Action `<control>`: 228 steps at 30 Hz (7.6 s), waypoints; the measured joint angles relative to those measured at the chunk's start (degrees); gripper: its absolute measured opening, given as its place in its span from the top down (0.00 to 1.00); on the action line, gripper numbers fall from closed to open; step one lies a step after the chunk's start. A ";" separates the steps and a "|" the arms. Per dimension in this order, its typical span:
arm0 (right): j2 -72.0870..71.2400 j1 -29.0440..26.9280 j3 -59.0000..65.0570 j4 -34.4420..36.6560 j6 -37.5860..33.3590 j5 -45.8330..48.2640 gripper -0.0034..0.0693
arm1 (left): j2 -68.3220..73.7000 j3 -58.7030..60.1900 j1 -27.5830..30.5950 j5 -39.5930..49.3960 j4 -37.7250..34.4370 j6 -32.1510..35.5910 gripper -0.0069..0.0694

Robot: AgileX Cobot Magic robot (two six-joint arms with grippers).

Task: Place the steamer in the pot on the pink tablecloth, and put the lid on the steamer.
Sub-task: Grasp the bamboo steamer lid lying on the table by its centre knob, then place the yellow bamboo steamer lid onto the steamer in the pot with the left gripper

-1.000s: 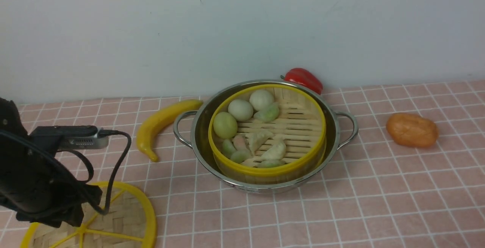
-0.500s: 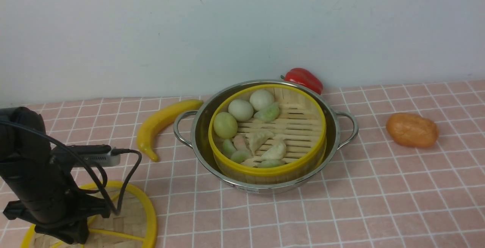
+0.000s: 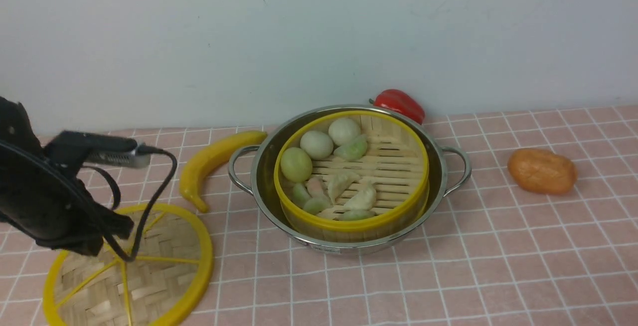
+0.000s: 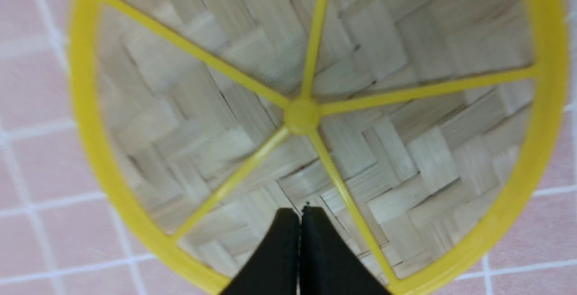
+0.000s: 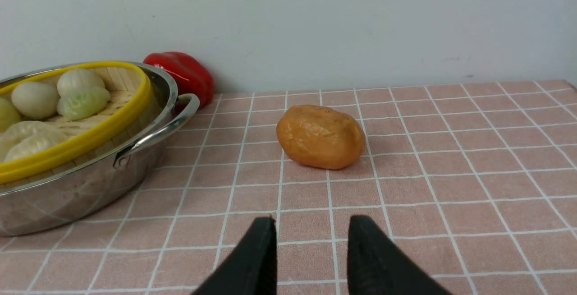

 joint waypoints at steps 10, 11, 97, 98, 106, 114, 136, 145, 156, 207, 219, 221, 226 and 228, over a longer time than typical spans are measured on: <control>0.00 0.00 0.00 0.00 0.00 0.00 0.62 | -3.09 -5.70 0.00 7.69 -0.46 2.12 0.92; 0.00 0.00 0.00 0.00 0.00 0.00 0.62 | -2.86 -5.75 0.00 7.69 -0.79 2.14 0.92; 0.00 0.00 0.00 0.00 0.00 0.00 0.62 | 16.84 -10.85 -0.11 7.40 -1.30 -0.52 0.45; 0.00 0.00 0.00 0.00 0.00 0.00 0.62 | 17.24 -10.85 -0.11 7.28 -1.30 -0.52 0.47; 0.00 0.00 0.00 0.00 0.00 0.00 0.62 | 19.88 -10.85 -0.11 5.93 -1.25 -0.52 0.65; 0.00 0.00 0.00 0.00 0.00 0.00 0.62 | 19.88 -11.07 -0.11 6.47 -0.80 1.04 0.76; 0.00 0.00 0.00 0.00 0.00 0.00 0.62 | 7.23 -31.04 -3.53 17.71 -8.35 10.06 0.76; 0.00 0.00 0.00 0.00 0.00 0.00 0.62 | 11.87 -47.16 -17.88 18.06 -9.48 19.46 0.76; 0.00 0.00 0.00 0.00 0.00 0.00 0.62 | 23.40 -50.69 -28.63 18.18 -9.85 42.61 0.76; 0.00 0.00 0.00 0.00 0.00 0.00 0.62 | 34.32 -50.83 -30.94 6.33 -9.23 53.07 0.76; 0.00 0.00 0.00 0.00 0.00 0.00 0.62 | 35.20 -50.83 -30.93 5.61 -10.29 56.09 0.76; 0.00 0.00 0.00 0.00 0.00 0.00 0.62 | 35.20 -50.83 -31.01 5.48 -10.29 56.53 0.76; 0.00 0.00 0.00 0.00 0.00 0.00 0.62 | 35.20 -50.83 -31.62 4.88 -9.29 59.07 0.76; 0.00 0.00 0.00 0.00 0.00 0.00 0.62 | 35.25 -50.83 -32.10 4.13 -8.47 61.12 0.76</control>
